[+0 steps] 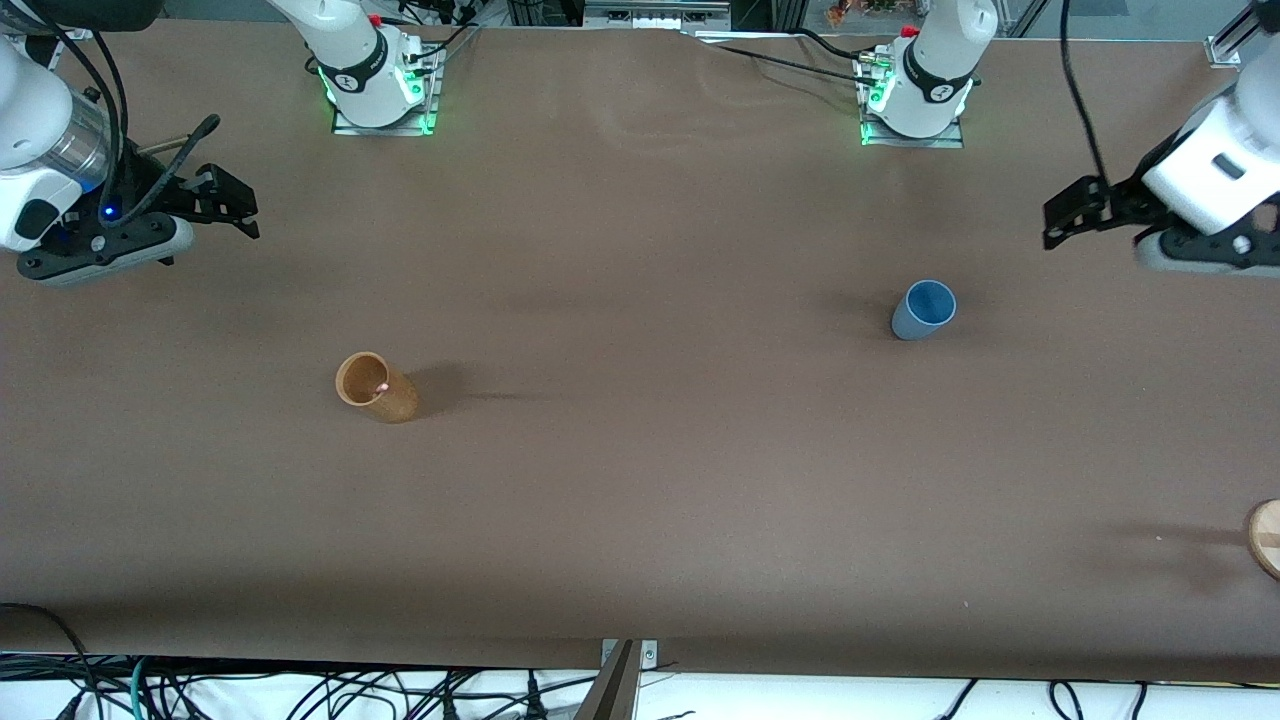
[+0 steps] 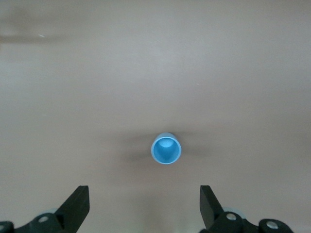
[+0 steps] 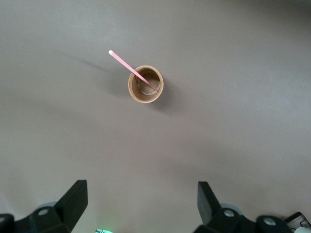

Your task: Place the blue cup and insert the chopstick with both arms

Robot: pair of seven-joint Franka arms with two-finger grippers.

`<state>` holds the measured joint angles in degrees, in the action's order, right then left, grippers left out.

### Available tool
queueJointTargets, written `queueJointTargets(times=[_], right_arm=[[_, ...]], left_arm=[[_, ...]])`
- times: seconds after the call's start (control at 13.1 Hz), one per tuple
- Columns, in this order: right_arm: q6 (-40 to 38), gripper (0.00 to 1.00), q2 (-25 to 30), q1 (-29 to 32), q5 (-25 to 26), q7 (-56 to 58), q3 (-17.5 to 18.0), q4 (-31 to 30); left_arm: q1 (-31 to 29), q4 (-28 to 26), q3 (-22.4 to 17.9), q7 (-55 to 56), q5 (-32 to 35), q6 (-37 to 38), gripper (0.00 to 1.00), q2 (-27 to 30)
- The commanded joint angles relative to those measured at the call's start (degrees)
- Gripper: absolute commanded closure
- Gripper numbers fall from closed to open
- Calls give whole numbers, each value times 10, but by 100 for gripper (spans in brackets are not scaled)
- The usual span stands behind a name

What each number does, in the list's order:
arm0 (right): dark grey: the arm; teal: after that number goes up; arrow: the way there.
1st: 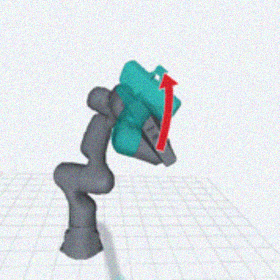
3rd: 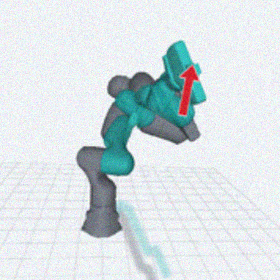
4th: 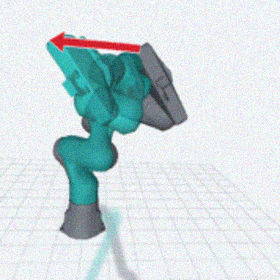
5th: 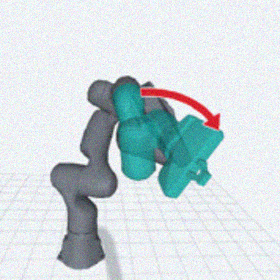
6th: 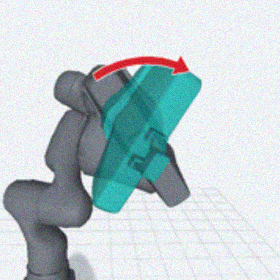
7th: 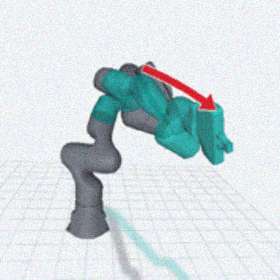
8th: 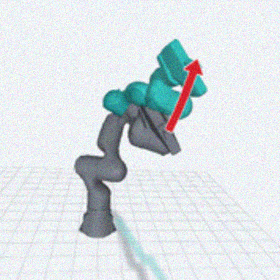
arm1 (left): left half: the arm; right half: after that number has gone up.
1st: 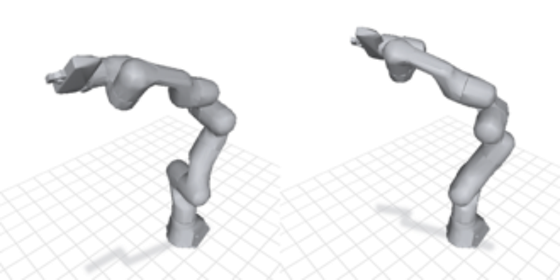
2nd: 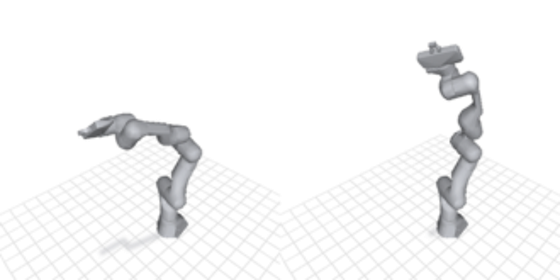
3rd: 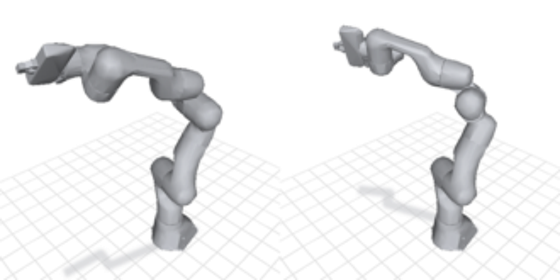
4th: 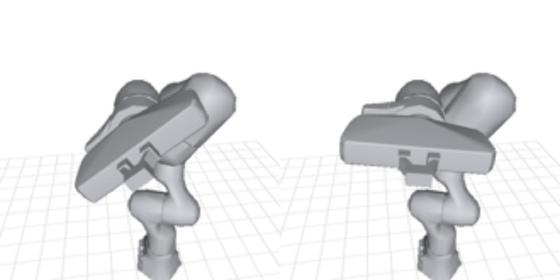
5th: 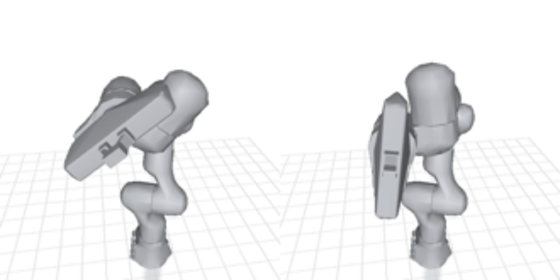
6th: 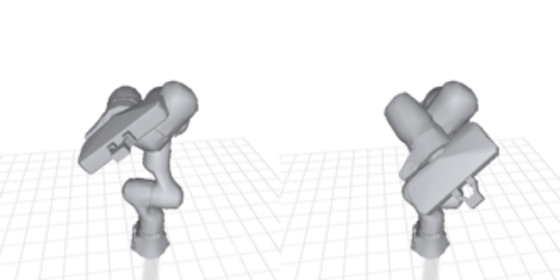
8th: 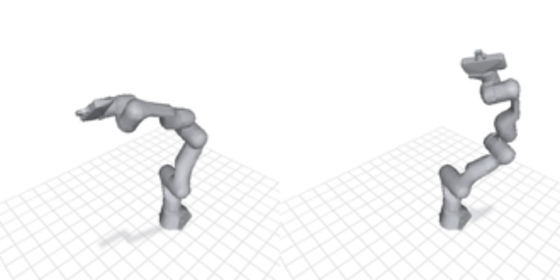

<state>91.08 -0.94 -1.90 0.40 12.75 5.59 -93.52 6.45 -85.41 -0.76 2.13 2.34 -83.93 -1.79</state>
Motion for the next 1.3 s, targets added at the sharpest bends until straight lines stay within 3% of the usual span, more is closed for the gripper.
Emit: queueJointTargets(times=[0.0,0.31,1.22], right_arm=[[-5,0,-4,1,-8,5,0,13],[-8,0,-4,1,-7,7,0,13],[-12,0,-11,-3,-6,23,3,14]], left_arm=[[12,45,-2,6,17,32,0,-4],[-26,37,-6,1,-45,62,0,-1],[-28,40,-5,3,-45,61,0,-14]])
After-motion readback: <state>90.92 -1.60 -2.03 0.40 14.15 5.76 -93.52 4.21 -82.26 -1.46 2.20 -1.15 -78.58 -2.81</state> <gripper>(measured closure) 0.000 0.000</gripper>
